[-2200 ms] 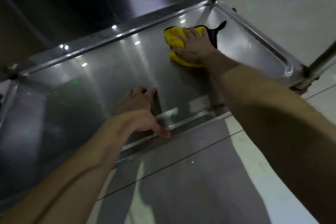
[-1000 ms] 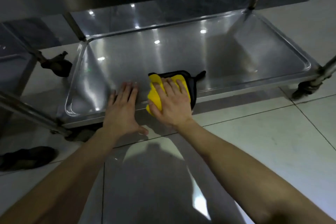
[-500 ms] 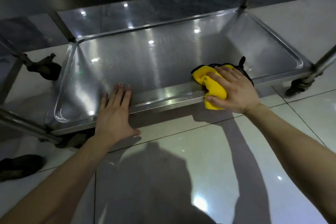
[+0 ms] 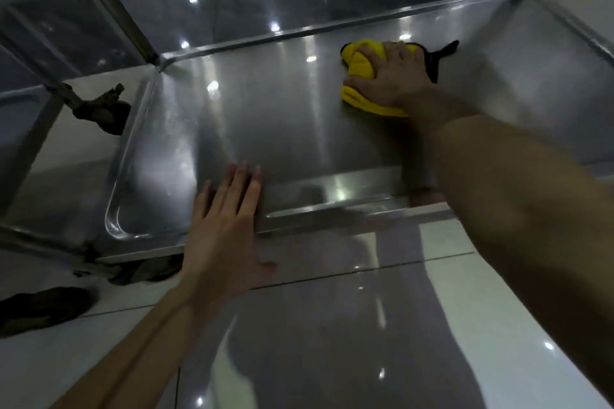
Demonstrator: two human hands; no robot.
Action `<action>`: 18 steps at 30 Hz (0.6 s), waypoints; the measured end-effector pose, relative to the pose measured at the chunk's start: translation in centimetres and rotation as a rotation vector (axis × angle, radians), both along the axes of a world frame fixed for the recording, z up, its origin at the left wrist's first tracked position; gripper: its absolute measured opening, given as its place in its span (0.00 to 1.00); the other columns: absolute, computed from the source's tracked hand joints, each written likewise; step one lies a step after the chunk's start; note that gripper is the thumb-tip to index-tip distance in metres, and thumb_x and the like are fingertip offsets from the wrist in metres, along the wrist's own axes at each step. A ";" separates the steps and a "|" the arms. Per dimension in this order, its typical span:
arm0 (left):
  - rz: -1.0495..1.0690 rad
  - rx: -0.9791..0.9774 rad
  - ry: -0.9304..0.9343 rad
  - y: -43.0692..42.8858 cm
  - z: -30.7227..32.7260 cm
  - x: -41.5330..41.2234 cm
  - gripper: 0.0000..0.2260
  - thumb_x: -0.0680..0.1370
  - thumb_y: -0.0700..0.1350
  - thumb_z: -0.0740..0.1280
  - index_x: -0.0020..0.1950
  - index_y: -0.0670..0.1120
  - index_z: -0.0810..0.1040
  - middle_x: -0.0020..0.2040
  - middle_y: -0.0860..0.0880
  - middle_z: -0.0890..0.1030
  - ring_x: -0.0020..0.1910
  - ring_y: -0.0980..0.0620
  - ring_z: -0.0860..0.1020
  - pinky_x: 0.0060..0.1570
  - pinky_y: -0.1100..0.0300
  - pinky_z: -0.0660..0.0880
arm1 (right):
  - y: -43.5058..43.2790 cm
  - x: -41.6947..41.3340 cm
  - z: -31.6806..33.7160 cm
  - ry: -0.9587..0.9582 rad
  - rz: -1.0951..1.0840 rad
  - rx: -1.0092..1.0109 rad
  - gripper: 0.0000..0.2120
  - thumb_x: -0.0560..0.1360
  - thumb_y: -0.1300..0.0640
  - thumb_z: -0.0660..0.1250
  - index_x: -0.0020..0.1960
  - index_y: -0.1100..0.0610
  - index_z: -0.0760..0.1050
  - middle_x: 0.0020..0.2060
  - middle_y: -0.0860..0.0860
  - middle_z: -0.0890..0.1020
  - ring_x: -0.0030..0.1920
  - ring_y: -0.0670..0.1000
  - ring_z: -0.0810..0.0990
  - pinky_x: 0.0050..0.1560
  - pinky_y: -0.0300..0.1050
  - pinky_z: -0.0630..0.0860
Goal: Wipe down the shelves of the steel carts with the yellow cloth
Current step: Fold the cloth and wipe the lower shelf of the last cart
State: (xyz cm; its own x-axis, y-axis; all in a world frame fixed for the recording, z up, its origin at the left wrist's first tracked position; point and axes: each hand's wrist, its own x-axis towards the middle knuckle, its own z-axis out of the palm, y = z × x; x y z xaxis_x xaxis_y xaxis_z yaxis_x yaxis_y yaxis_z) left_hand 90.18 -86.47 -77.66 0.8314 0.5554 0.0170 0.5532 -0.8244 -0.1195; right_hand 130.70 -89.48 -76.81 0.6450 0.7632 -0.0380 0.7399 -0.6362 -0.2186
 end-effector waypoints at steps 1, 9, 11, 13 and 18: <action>0.007 -0.012 -0.008 0.0 0.0 0.0 0.74 0.54 0.70 0.83 0.89 0.46 0.47 0.89 0.44 0.54 0.88 0.45 0.51 0.84 0.38 0.56 | 2.1 -0.7 0.1 -0.004 0.032 -0.017 0.48 0.72 0.16 0.47 0.86 0.36 0.47 0.87 0.57 0.51 0.86 0.63 0.47 0.82 0.70 0.43; 0.016 0.023 -0.105 -0.2 -0.9 -0.2 0.74 0.54 0.69 0.81 0.89 0.44 0.45 0.89 0.42 0.52 0.88 0.43 0.52 0.83 0.37 0.58 | 7.3 -13.8 0.7 -0.018 0.449 -0.050 0.38 0.80 0.26 0.49 0.86 0.37 0.49 0.88 0.53 0.49 0.87 0.58 0.45 0.83 0.68 0.40; 0.024 0.029 -0.162 -0.2 -1.2 -0.3 0.75 0.54 0.68 0.81 0.89 0.43 0.44 0.89 0.42 0.52 0.88 0.43 0.51 0.83 0.36 0.58 | 4.1 -16.8 0.5 -0.001 0.529 -0.040 0.37 0.80 0.27 0.46 0.86 0.36 0.48 0.88 0.50 0.48 0.87 0.56 0.44 0.83 0.66 0.40; 0.003 0.025 -0.224 -0.1 -1.7 -0.5 0.74 0.55 0.67 0.80 0.89 0.41 0.44 0.89 0.42 0.50 0.88 0.43 0.50 0.82 0.35 0.58 | 0.0 -19.1 0.2 0.003 0.580 -0.031 0.38 0.78 0.26 0.43 0.86 0.35 0.50 0.88 0.48 0.49 0.87 0.53 0.45 0.84 0.64 0.41; -0.046 -0.046 -0.272 0.1 -1.3 -0.7 0.73 0.56 0.64 0.81 0.88 0.42 0.40 0.88 0.42 0.49 0.88 0.42 0.47 0.82 0.33 0.56 | -8.8 -21.3 -0.3 -0.102 0.591 0.049 0.38 0.78 0.25 0.48 0.85 0.40 0.60 0.86 0.52 0.60 0.86 0.57 0.56 0.84 0.64 0.51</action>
